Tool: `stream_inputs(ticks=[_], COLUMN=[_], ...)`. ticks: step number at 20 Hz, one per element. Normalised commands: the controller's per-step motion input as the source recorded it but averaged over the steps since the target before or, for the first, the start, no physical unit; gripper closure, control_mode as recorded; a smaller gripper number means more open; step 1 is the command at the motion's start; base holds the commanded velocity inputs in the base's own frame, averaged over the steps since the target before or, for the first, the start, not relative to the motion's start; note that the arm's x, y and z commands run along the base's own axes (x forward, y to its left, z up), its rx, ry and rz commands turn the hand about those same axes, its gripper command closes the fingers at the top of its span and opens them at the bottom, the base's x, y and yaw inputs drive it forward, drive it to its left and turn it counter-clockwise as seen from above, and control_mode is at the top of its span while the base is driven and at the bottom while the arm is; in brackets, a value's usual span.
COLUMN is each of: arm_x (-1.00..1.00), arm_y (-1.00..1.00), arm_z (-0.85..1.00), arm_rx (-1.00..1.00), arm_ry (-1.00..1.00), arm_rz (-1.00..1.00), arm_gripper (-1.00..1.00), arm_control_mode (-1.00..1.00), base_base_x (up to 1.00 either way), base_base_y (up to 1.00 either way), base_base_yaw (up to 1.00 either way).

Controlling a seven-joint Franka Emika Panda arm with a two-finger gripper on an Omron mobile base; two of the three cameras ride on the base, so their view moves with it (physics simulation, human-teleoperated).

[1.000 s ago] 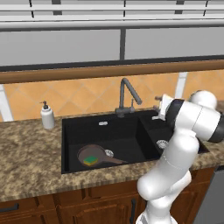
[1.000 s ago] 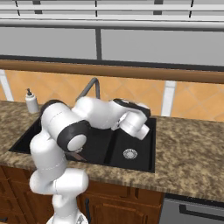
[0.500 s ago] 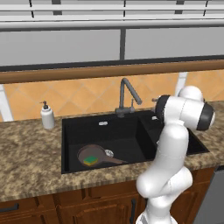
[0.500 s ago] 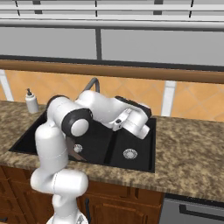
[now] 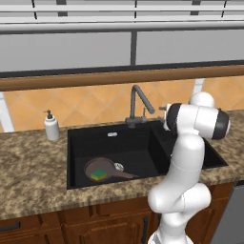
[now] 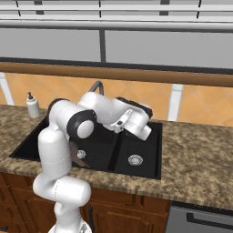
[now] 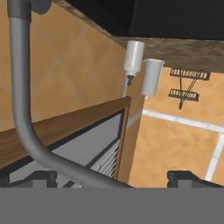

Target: Pick the pan and sponge and place them into the sink. Then turn on the water.

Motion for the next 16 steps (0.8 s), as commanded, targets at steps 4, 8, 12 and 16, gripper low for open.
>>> stream_inputs(ticks=[4, 8, 12, 16], arm_x=[0.62, 0.59, 0.45, 0.38], arm_y=[0.11, 0.00, 0.00, 0.00], arm_z=[-0.17, -0.24, -0.34, -0.26], arm_rx=[-0.05, -0.03, 0.00, 0.00], arm_ry=[0.15, 0.12, 0.07, 0.01], arm_rz=[-0.04, -0.07, -0.07, -0.06], arm_gripper=[-1.00, -1.00, -1.00, -1.00], arm_control_mode=[-1.00, -1.00, -1.00, -1.00], base_base_x=[0.00, 0.00, 0.00, 0.00], base_base_y=[0.00, 0.00, 0.00, 0.00], base_base_yaw=[0.00, 0.00, 0.00, 0.00])
